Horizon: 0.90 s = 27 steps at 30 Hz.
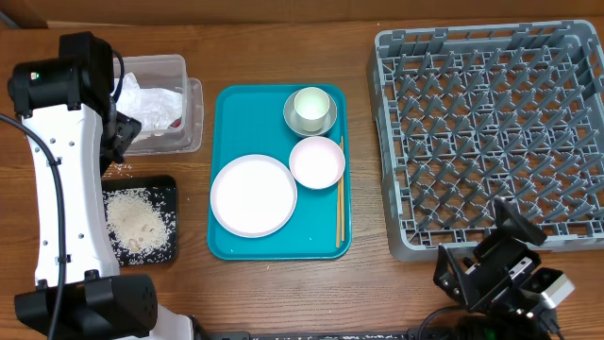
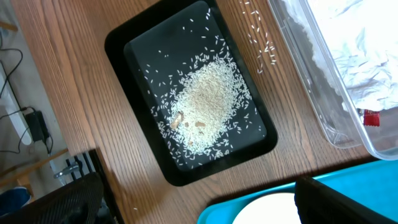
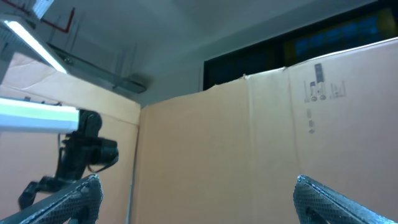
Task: Sort waste into correct bins and load items into the dishwasher
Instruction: 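Raise the right arm from rest and swing it over the rack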
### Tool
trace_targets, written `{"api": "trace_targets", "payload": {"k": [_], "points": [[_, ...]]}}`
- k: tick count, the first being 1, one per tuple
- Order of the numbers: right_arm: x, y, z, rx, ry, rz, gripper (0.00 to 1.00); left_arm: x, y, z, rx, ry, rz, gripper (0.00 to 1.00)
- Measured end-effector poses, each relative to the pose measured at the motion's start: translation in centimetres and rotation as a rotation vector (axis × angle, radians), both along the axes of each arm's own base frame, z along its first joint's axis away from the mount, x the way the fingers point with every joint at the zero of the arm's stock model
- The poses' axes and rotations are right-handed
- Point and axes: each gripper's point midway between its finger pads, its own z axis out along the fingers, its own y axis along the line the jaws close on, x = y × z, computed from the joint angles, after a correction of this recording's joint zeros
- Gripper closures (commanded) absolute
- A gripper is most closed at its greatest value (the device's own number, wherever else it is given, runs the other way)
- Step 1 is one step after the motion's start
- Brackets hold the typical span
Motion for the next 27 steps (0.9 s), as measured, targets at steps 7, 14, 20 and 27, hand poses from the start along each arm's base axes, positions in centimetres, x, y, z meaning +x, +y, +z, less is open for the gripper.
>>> {"api": "trace_targets", "payload": {"k": [7, 14, 20, 27], "points": [[1.6, 0.3, 4.1, -0.015, 0.037, 0.015, 0.00, 0.0, 0.0, 0.0, -0.002, 0.000, 0.000, 0.00], [6.0, 3.1, 7.1, -0.163, 0.138, 0.162, 0.00, 0.0, -0.1, 0.0, -0.003, -0.001, 0.000, 0.00], [8.2, 7.0, 7.4, -0.380, 0.183, 0.421, 0.00, 0.0, -0.1, 0.0, -0.003, -0.001, 0.000, 0.00], [8.0, 10.4, 4.4, -0.432, 0.340, 0.732, 0.00, 0.0, 0.0, 0.0, -0.003, -0.001, 0.000, 0.00]]}}
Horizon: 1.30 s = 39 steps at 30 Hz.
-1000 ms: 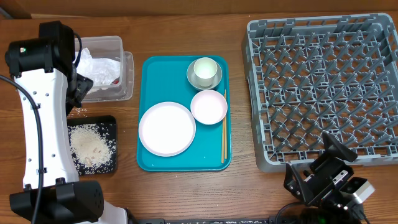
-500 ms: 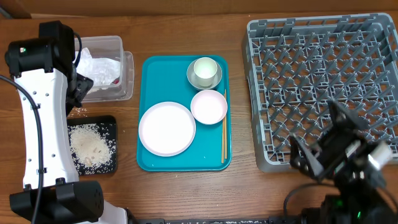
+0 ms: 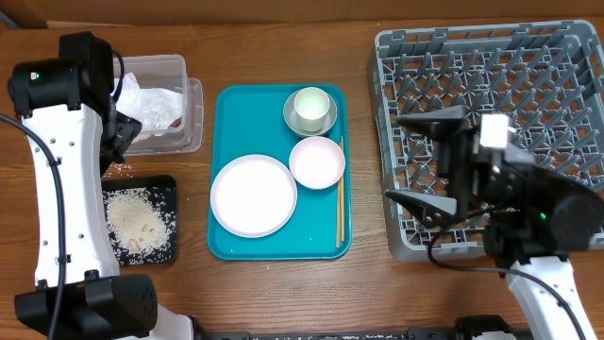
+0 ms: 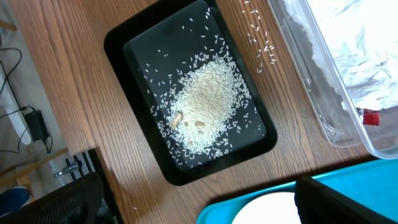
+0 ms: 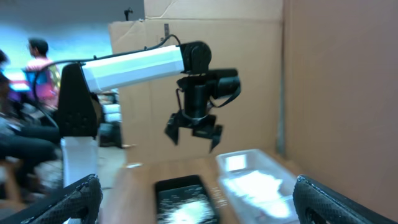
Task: Sort waste into correct bins and load items into the dishwasher
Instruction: 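Raise the right arm from rest and swing it over the rack, then move the right gripper left onto the teal tray toward the pink bowl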
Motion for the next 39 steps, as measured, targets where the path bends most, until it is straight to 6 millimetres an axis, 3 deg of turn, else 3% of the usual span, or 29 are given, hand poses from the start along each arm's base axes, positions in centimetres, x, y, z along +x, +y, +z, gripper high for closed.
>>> {"api": "trace_targets", "payload": {"k": [5, 12, 20, 28, 36, 39], "points": [[1.6, 1.2, -0.7, 0.063, 0.196, 0.030, 0.00, 0.0, 0.0, 0.0, 0.000, 0.000, 0.000, 0.00], [5.6, 2.0, -2.0, 0.177, 0.552, -0.034, 0.01, 0.0, 0.0, 0.0, 0.000, 0.000, 0.000, 0.00], [8.3, 5.9, -4.4, 0.030, 0.860, -0.178, 0.00, 0.0, 0.0, 0.0, 0.000, 0.000, 0.000, 0.00], [9.1, 9.3, -9.5, -0.253, 0.844, -0.527, 0.00, 0.0, 0.0, 0.0, 0.000, 0.000, 0.000, 0.00], [11.9, 9.2, -16.3, -0.425, 0.885, -0.714, 0.00, 0.0, 0.0, 0.0, 0.000, 0.000, 0.000, 0.00], [12.3, 9.4, -17.7, -0.454, 0.899, -0.723, 0.00, 0.0, 0.0, 0.0, 0.000, 0.000, 0.000, 0.00]]}}
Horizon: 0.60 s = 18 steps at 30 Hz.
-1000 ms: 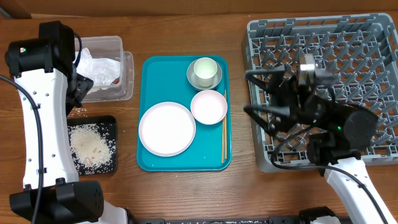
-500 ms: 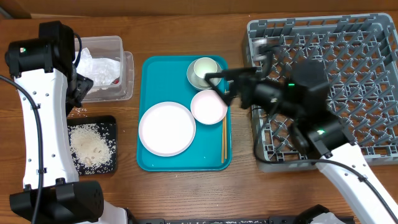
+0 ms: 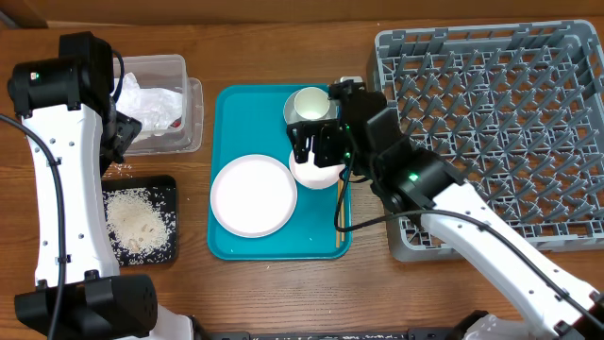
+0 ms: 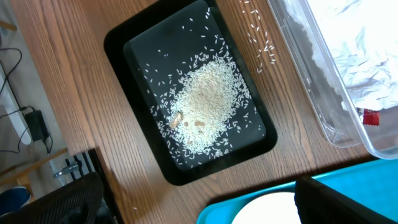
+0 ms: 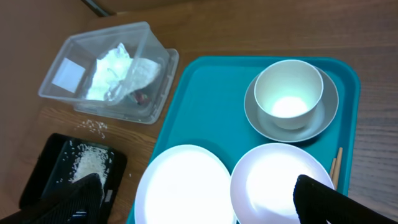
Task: Sort waste into correct bins and load items into the dishwasher
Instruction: 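Move the right gripper left onto the teal tray toward the pink bowl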
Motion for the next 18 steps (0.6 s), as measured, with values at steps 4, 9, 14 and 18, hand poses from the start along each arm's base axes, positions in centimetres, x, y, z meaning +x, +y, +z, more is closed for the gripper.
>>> {"api": "trace_targets", "payload": {"k": [4, 9, 14, 18], "points": [[0.1, 0.6, -0.6, 0.005, 0.012, 0.019, 0.00, 0.0, 0.0, 0.0, 0.000, 0.000, 0.000, 0.00], [-0.4, 2.1, 0.1, 0.068, 0.013, 0.092, 0.00, 0.0, 0.0, 0.0, 0.000, 0.000, 0.000, 0.00], [-1.0, 2.7, 0.4, 0.095, 0.026, 0.136, 0.00, 0.0, 0.0, 0.0, 0.000, 0.000, 0.000, 0.00], [-1.0, 3.0, 0.2, 0.098, 0.034, 0.147, 0.00, 0.0, 0.0, 0.0, 0.000, 0.000, 0.000, 0.00]]}}
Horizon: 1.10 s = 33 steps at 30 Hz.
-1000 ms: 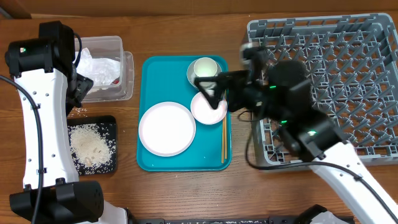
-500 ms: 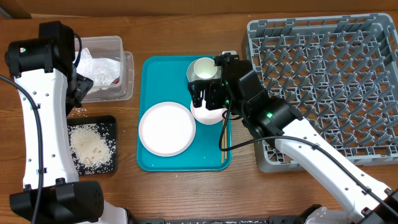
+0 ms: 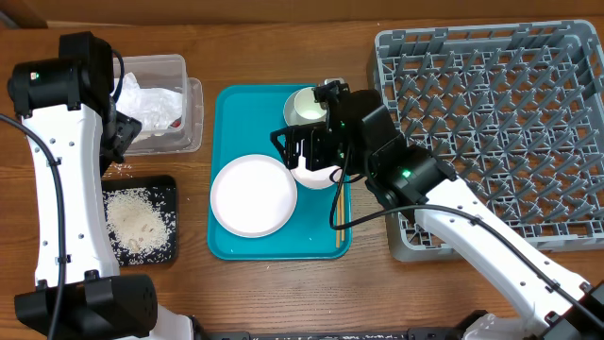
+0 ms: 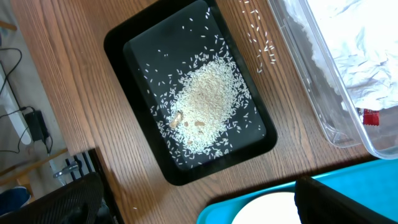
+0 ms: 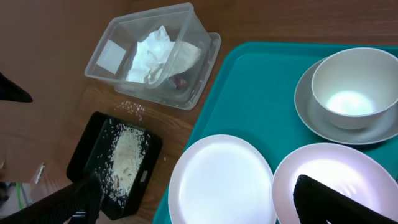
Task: Sort waste into correct bins and load items into the dishwasher
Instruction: 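Move the right gripper left onto the teal tray toward the pink bowl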
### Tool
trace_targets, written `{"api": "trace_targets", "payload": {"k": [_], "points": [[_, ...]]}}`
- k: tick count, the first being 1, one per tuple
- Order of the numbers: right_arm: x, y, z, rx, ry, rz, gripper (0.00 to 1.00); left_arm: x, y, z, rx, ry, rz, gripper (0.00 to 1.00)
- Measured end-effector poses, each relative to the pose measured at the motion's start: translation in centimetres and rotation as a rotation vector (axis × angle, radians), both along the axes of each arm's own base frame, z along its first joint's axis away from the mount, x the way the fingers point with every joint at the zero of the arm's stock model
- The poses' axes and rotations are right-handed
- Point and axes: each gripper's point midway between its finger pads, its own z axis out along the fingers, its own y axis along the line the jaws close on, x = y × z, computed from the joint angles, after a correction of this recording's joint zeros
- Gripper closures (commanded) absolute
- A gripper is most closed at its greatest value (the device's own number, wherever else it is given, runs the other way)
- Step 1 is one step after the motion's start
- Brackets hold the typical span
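A teal tray (image 3: 236, 113) holds a white plate (image 3: 252, 195), a pale bowl (image 3: 321, 176), a cup on a saucer (image 3: 309, 106) and chopsticks (image 3: 338, 212). The grey dish rack (image 3: 491, 123) stands to the right. My right gripper (image 5: 208, 205) hangs open over the tray, above the plate (image 5: 224, 180) and the bowl (image 5: 323, 165), holding nothing; in the overhead view it covers part of the bowl. My left gripper (image 4: 199, 205) is open and high over the black rice tray (image 4: 193, 93), near the clear bin (image 4: 336, 68).
The clear bin (image 3: 156, 113) holds crumpled white paper and a red scrap. The black tray (image 3: 140, 219) holds loose rice, with a few grains on the wood beside it. The left arm's white link (image 3: 66, 198) stands along the table's left side.
My right gripper has shifted a little to the left over the tray, from above the bowl toward the plate. The left arm and all the dishes are where they were.
The right arm was first folded low at the table's front right, its camera facing upward. Then it stood raised by the rack's front left corner. Then it was open over the bowl on the tray, and now slightly further left. The left arm stayed still throughout.
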Motion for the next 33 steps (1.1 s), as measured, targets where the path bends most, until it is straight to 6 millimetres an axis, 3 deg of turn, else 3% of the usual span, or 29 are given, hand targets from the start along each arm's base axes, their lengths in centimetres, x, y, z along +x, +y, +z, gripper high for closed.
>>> {"api": "trace_targets", "payload": {"k": [3, 7, 12, 19, 26, 33], "points": [[0.3, 0.4, -1.2, -0.012, 0.021, 0.006, 0.00, 0.0, 0.0, 0.0, 0.000, 0.000, 0.000, 0.00], [1.0, 1.0, -4.3, -0.050, 0.070, 0.010, 0.16, 0.0, 0.0, 0.0, 0.000, 0.000, 0.000, 0.00], [1.5, 1.1, -7.7, -0.101, 0.124, 0.000, 0.16, 0.0, 0.0, 0.0, 0.000, 0.000, 0.000, 0.00], [2.4, 0.3, -8.2, -0.151, 0.097, -0.062, 0.24, 0.0, 0.0, 0.0, 0.000, 0.000, 0.000, 0.00], [3.0, -0.3, -9.4, -0.180, 0.114, -0.157, 0.49, 0.0, 0.0, 0.0, 0.000, 0.000, 0.000, 0.00], [2.9, 0.2, -12.5, -0.221, 0.165, -0.262, 0.49, 0.0, 0.0, 0.0, 0.000, 0.000, 0.000, 0.00]]}}
